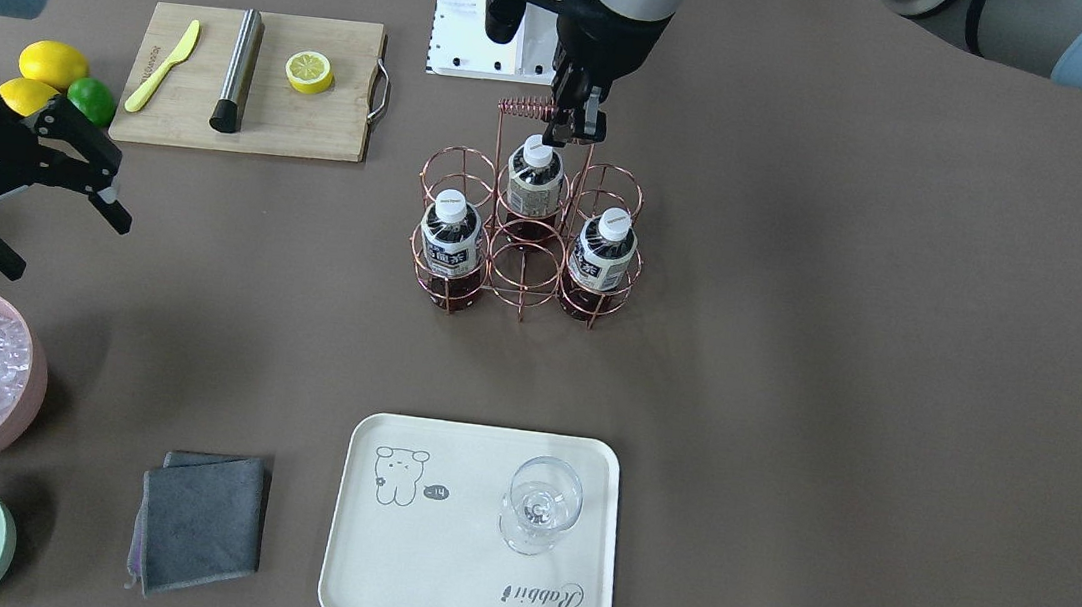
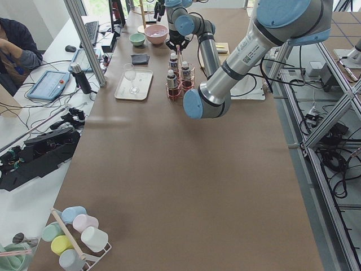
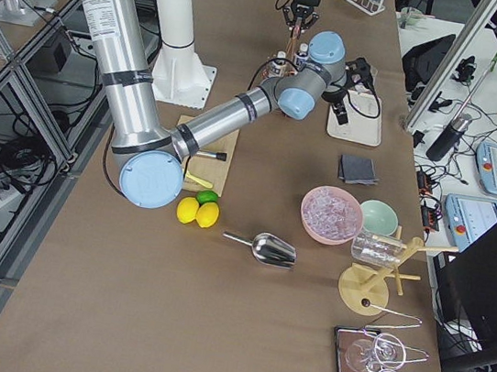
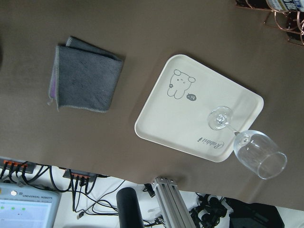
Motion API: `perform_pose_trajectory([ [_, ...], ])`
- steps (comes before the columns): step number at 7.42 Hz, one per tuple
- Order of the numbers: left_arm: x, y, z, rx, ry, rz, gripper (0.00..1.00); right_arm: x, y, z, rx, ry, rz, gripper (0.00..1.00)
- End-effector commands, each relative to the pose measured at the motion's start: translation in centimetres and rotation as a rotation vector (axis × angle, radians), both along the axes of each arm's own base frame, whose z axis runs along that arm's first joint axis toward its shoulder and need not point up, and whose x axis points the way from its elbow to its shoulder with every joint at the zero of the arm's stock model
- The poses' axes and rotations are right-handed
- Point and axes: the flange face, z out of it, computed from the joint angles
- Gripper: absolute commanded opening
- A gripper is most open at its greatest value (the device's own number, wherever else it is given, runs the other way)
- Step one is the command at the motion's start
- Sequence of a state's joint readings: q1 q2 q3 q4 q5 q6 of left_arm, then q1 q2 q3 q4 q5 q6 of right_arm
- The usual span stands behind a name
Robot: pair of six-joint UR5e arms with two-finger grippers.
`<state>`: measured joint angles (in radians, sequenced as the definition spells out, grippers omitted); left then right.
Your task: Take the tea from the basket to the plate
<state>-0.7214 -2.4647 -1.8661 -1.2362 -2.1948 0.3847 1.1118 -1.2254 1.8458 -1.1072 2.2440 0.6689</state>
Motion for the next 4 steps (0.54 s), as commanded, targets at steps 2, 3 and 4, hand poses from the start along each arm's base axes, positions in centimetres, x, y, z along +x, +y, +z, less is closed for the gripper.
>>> perform_pose_trajectory([
  [2, -0.2, 0.2, -0.2, 0.003, 0.006, -0.001, 0.00, -5.6, 3.0, -6.7, 0.047, -0.058, 0.041, 1.00],
  [3, -0.2, 0.2, -0.1, 0.002, 0.005, -0.001, 0.00, -7.7, 3.6, -7.9, 0.037, -0.070, 0.060, 1.00],
  [4, -0.2, 0.1, -0.1, 0.003, 0.005, -0.001, 0.00, -9.4, 4.6, -8.7, 0.038, -0.067, 0.056, 1.00],
])
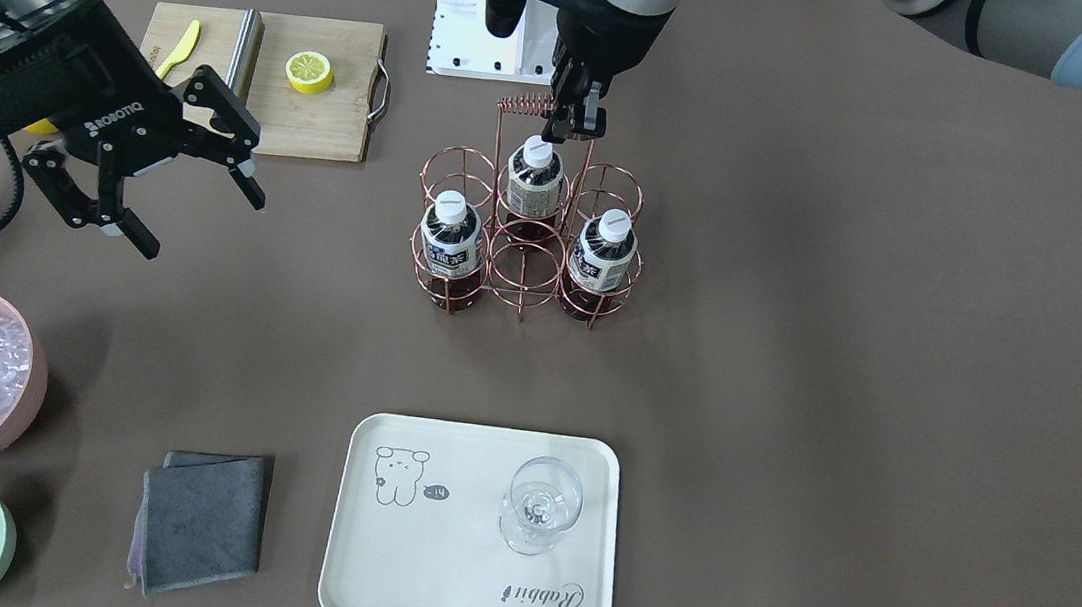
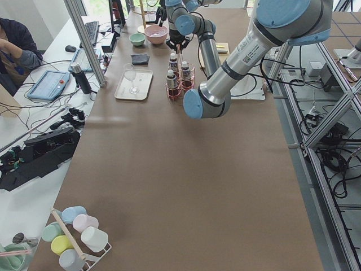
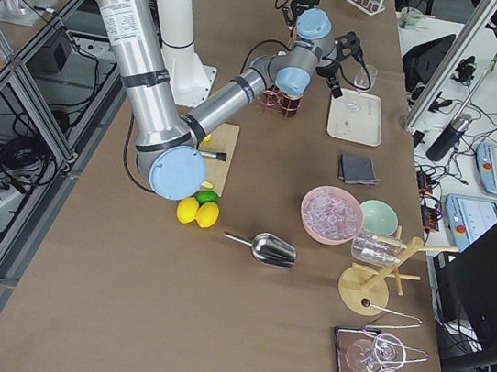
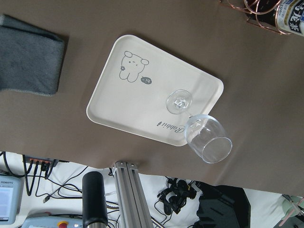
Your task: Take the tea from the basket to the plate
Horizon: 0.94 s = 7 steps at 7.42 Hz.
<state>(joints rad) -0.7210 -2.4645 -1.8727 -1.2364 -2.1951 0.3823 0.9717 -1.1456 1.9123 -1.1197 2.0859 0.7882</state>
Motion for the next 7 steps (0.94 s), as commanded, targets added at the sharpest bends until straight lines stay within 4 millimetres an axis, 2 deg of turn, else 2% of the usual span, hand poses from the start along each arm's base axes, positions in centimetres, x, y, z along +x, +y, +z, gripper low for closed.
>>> perform_pose_trajectory([
  [1, -0.1, -0.1, 0.1, 0.000, -0.002, -0.001, 0.00, -4.0, 2.4, -3.5, -0.009, 0.000, 0.014, 1.00],
  [2, -0.1, -0.1, 0.1, 0.000, -0.002, -0.001, 0.00, -5.2, 2.9, -5.5, -0.011, 0.017, 0.019, 1.00],
  [3, -0.1, -0.1, 0.1, 0.000, -0.002, -0.001, 0.00, -6.9, 3.6, -5.6, -0.004, 0.037, 0.028, 1.00],
  [5, 0.0, 0.0, 0.1, 0.000, -0.002, 0.001, 0.00, -11.6, 6.1, -5.7, 0.026, 0.069, 0.036, 1.00],
  [7, -0.1, -0.1, 0.1, 0.000, -0.002, -0.001, 0.00, -13.9, 7.6, -5.2, 0.032, 0.087, 0.029, 1.00],
])
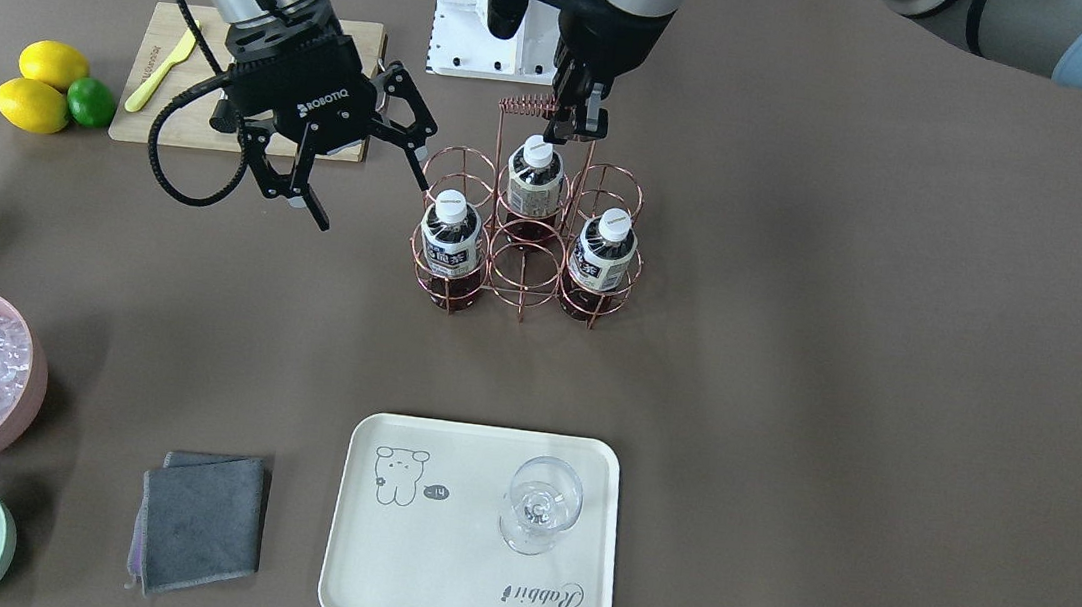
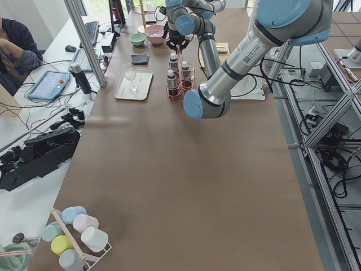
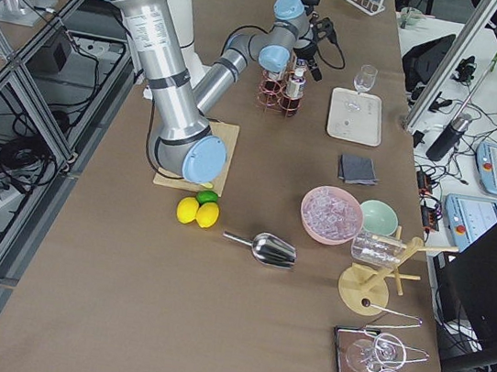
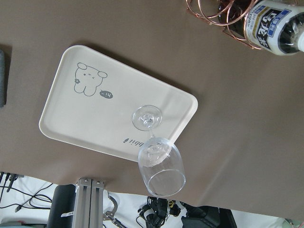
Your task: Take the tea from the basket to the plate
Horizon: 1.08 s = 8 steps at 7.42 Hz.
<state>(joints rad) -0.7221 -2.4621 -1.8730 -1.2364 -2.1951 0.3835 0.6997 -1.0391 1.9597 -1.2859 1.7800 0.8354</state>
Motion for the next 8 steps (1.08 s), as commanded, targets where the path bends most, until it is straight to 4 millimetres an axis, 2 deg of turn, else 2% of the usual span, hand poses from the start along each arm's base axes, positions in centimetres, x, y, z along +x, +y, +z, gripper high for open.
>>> perform_pose_trajectory([
  [1, 0.0, 0.0, 0.0, 0.000, 0.000, 0.000, 0.00, -3.7, 2.5, 0.5, 0.021, 0.033, 0.006, 1.00],
  [2, 0.0, 0.0, 0.0, 0.000, 0.000, 0.000, 0.00, -5.5, 3.8, 0.6, 0.026, 0.061, 0.009, 1.00],
  [3, 0.0, 0.0, 0.0, 0.000, 0.000, 0.000, 0.00, -6.7, 4.5, -0.6, 0.024, 0.086, 0.006, 1.00],
  [6, 0.0, 0.0, 0.1, 0.001, 0.000, 0.000, 0.00, -8.2, 4.8, 0.2, 0.033, 0.135, 0.014, 0.97],
  [8, 0.0, -0.1, 0.1, 0.001, -0.002, -0.001, 0.00, -8.8, 4.9, 0.5, 0.047, 0.155, 0.015, 0.69],
])
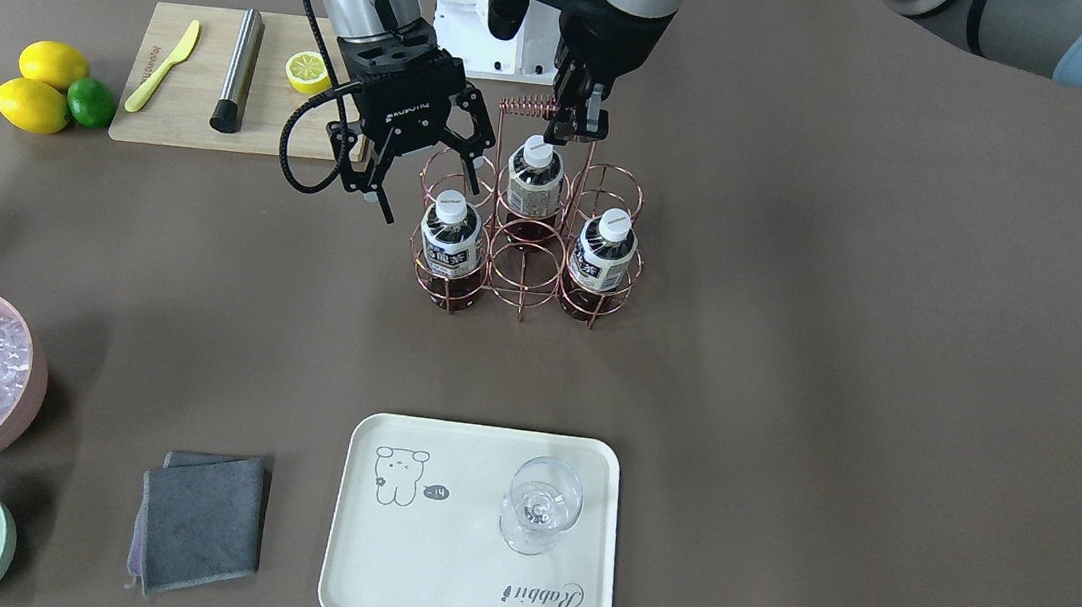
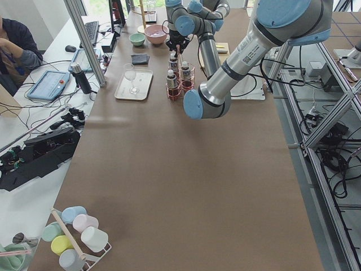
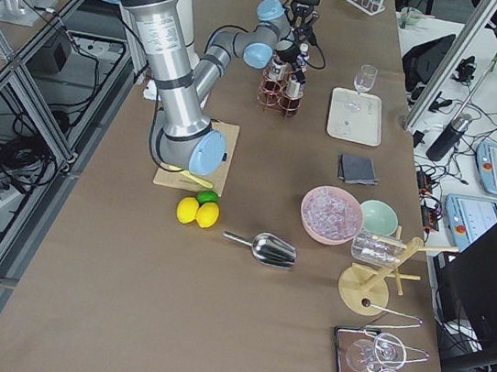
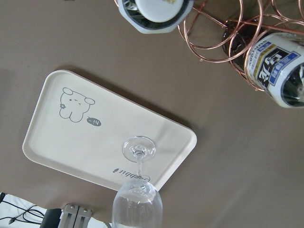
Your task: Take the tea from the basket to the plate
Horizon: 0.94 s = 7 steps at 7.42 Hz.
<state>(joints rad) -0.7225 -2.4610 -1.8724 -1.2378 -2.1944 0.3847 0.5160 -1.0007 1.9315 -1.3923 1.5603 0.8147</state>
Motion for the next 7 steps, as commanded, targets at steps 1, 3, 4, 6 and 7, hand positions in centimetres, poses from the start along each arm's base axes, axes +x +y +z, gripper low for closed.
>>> perform_pose_trajectory([
  [1, 0.03, -0.03, 0.05, 0.001, -0.001, 0.000, 0.00, -0.55, 0.09, 0.19, 0.025, 0.024, 0.008, 0.60],
  [3, 0.03, -0.03, 0.04, 0.002, 0.000, 0.000, 0.00, -0.44, -0.11, -0.23, 0.036, 0.025, 0.029, 0.60],
  [4, 0.03, -0.03, 0.05, 0.004, -0.001, 0.002, 0.00, -0.50, -0.05, -0.51, 0.039, 0.021, 0.029, 0.60],
  [6, 0.03, -0.03, 0.04, 0.005, 0.000, 0.002, 0.00, -0.36, -0.13, -0.66, 0.041, 0.019, 0.035, 0.60],
  [7, 0.07, -0.07, 0.08, 0.004, -0.001, 0.002, 0.00, -0.76, 0.13, -0.55, 0.045, 0.024, 0.037, 0.60],
])
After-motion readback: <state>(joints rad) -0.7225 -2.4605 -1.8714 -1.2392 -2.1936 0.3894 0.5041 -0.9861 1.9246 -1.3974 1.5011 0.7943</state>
